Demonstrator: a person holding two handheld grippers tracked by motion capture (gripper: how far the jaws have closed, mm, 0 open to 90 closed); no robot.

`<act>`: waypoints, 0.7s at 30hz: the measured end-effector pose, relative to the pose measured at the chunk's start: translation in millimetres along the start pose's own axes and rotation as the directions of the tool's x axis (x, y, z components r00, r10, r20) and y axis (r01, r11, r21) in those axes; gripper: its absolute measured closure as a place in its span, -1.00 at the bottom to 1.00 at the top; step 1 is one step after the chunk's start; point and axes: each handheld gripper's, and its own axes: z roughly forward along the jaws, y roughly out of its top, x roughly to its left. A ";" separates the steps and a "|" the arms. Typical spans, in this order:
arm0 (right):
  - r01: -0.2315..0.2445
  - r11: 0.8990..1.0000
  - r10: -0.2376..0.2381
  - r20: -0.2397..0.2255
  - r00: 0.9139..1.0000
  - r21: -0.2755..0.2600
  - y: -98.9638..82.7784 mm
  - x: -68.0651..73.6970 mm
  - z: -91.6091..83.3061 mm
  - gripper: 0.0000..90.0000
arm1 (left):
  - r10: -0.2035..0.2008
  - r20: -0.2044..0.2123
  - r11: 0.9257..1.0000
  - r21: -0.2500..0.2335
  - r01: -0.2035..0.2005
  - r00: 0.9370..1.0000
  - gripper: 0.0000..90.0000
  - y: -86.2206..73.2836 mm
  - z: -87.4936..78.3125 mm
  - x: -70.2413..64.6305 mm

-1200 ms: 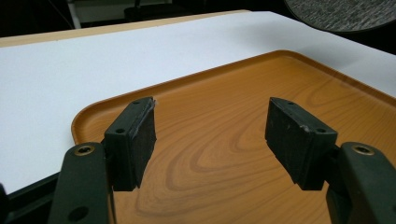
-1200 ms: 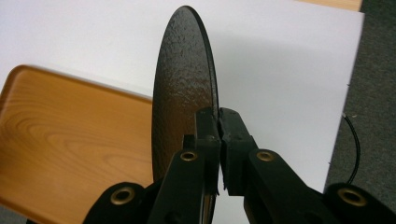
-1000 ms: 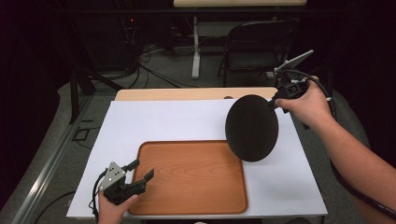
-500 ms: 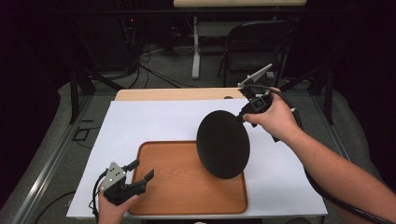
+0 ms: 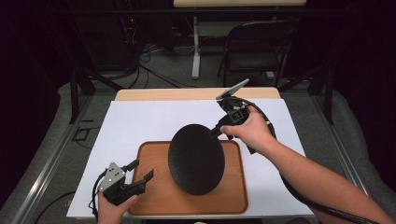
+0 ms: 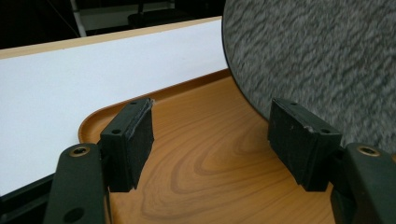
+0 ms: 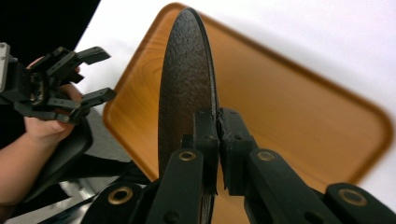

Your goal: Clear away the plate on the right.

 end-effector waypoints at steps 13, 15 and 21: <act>-0.045 0.999 0.047 -0.081 0.996 0.026 -11.0 -13.5 44.0 0.91 | 0.003 0.003 1.000 -0.003 -0.003 1.000 -0.29 0.0 -0.9 0.2; -0.053 0.998 0.056 -0.084 0.995 0.033 -12.8 -16.7 48.2 0.91 | 0.003 0.003 1.000 -0.003 -0.003 1.000 -0.29 -0.1 -1.0 0.2; -0.093 0.995 0.095 -0.107 0.990 0.027 -19.4 -27.3 56.1 0.92 | 0.003 0.005 1.000 -0.002 -0.003 1.000 -0.29 -0.1 -0.9 0.1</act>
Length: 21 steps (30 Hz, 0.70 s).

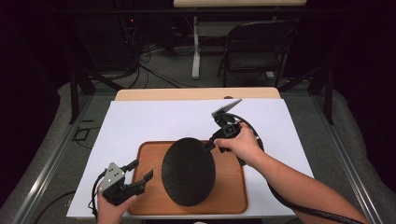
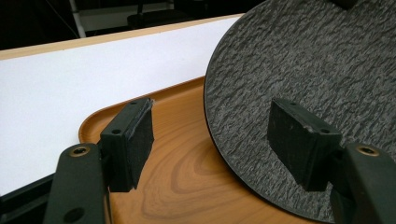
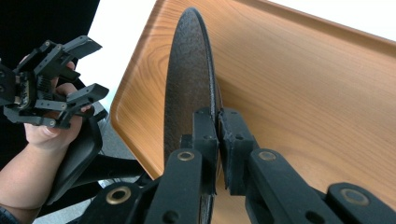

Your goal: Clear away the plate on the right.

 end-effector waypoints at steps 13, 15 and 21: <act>-0.030 1.000 0.029 0.011 1.000 0.008 -6.6 -18.1 4.3 0.95 | 0.006 -0.001 1.000 0.003 -0.006 1.000 -0.29 -0.2 -0.4 -0.4; -0.036 0.999 0.036 0.010 0.999 0.011 -7.1 -19.4 4.5 0.95 | 0.007 0.000 1.000 0.005 -0.007 1.000 -0.29 -0.3 -0.1 -0.4; -0.021 1.000 0.020 0.018 1.000 0.011 -7.7 -20.4 3.6 0.95 | 0.006 0.000 1.000 0.006 -0.006 1.000 -0.29 -0.4 -0.1 -0.7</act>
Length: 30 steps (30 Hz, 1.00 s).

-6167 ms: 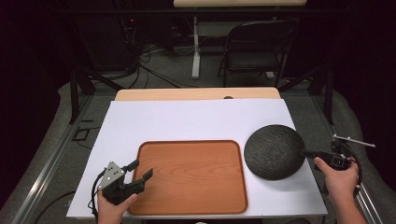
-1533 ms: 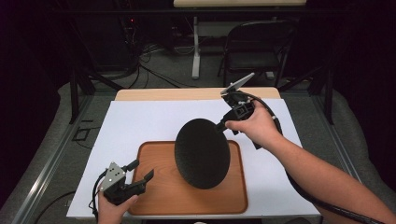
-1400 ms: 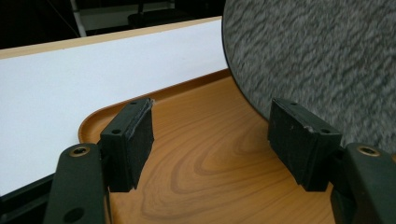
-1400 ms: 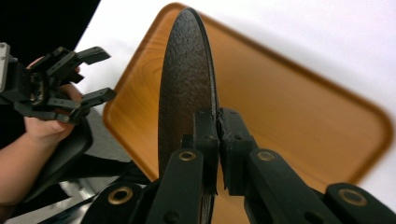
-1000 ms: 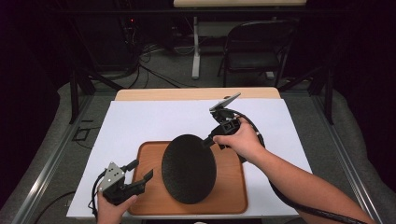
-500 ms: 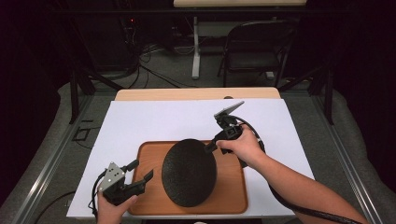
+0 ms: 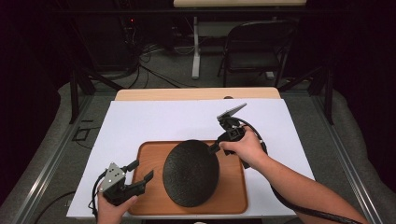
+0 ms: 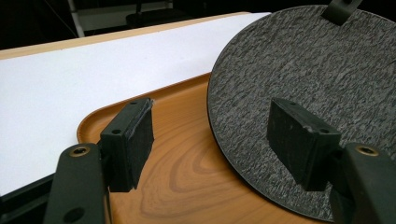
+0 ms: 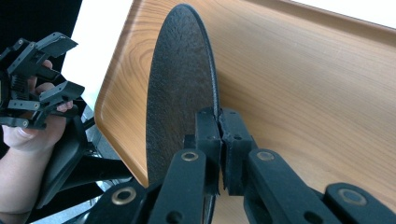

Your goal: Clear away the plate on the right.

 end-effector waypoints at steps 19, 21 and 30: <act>-0.010 1.000 0.010 -0.005 1.000 0.011 -4.0 -18.1 6.8 0.93 | 0.004 0.012 1.000 0.009 -0.004 1.000 -0.28 -0.3 0.1 -1.5; -0.016 1.000 0.016 -0.002 1.000 0.021 -4.8 -21.6 8.2 0.92 | 0.001 0.008 1.000 0.010 -0.001 1.000 -0.28 -0.4 0.3 -1.8; -0.009 1.000 0.009 0.010 1.000 0.001 -9.3 -32.0 13.9 0.88 | -0.001 0.002 1.000 0.016 0.001 1.000 -0.28 -1.0 0.2 -3.6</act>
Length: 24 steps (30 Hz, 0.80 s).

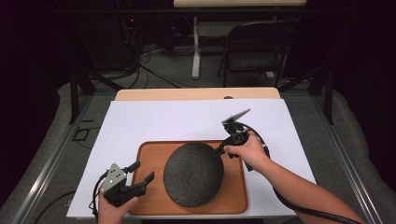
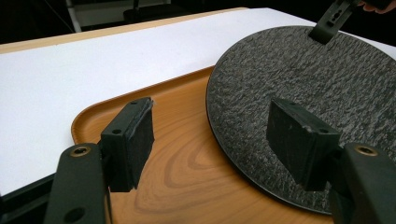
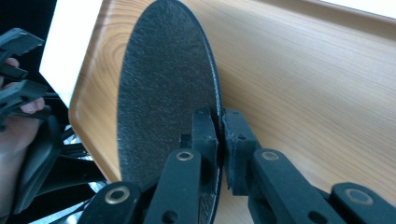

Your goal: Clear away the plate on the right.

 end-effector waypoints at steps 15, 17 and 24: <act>-0.037 0.999 0.037 0.026 0.999 -0.005 -15.3 -22.9 14.6 0.77 | 0.007 -0.011 1.000 0.007 -0.007 1.000 -0.28 -1.3 -2.2 -1.8; -0.039 0.999 0.039 0.033 0.999 0.002 -15.3 -25.0 17.0 0.75 | 0.007 -0.012 1.000 0.007 -0.007 1.000 -0.28 -1.4 -2.8 -1.7; -0.056 0.998 0.055 0.053 0.997 0.019 -17.1 -30.8 24.3 0.71 | 0.010 -0.013 1.000 0.009 -0.010 1.000 -0.28 -1.5 -2.7 -1.5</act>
